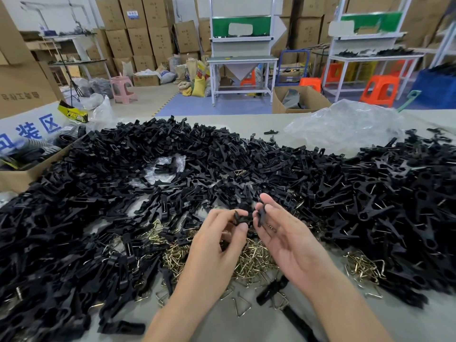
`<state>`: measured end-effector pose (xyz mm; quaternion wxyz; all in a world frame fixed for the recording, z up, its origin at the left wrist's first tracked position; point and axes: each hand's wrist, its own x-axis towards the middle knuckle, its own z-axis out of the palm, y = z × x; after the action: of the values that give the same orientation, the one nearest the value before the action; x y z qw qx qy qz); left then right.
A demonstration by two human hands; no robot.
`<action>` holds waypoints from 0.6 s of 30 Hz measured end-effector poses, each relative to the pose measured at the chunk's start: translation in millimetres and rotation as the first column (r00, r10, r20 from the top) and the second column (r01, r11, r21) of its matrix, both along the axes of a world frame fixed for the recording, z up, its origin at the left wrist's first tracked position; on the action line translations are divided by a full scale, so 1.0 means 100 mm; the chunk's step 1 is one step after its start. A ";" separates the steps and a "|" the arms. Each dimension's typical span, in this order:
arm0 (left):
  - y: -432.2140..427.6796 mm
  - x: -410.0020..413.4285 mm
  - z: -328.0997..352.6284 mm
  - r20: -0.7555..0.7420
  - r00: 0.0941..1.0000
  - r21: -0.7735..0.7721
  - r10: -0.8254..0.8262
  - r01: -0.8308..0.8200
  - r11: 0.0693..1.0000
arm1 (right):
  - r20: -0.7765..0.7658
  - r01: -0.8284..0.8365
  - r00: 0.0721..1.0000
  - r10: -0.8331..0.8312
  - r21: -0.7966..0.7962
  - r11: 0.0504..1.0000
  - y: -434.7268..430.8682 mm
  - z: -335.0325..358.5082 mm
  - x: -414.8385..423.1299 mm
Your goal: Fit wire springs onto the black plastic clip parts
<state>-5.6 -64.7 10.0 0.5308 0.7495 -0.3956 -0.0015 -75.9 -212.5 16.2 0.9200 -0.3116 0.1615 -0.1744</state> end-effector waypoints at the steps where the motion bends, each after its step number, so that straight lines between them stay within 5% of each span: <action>1: 0.00 0.00 0.00 -0.012 1.000 -0.001 -0.003 0.003 1.000 | 0.009 -0.008 1.000 0.008 -0.022 1.000 0.01 0.00 0.00; 9: -0.02 0.02 -0.04 -0.040 0.999 0.015 0.001 0.000 1.000 | 0.052 -0.030 0.997 0.054 -0.385 0.922 0.10 -0.01 0.03; 18: 0.01 0.03 0.01 -0.046 0.999 0.034 -0.014 0.015 0.999 | 0.051 0.002 0.998 0.022 -0.440 0.898 0.10 0.01 0.02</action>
<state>-2.6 -63.8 10.9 0.5268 0.7553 -0.3887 -0.0295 -74.1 -202.0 16.9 0.8308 -0.5073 0.0912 -0.2100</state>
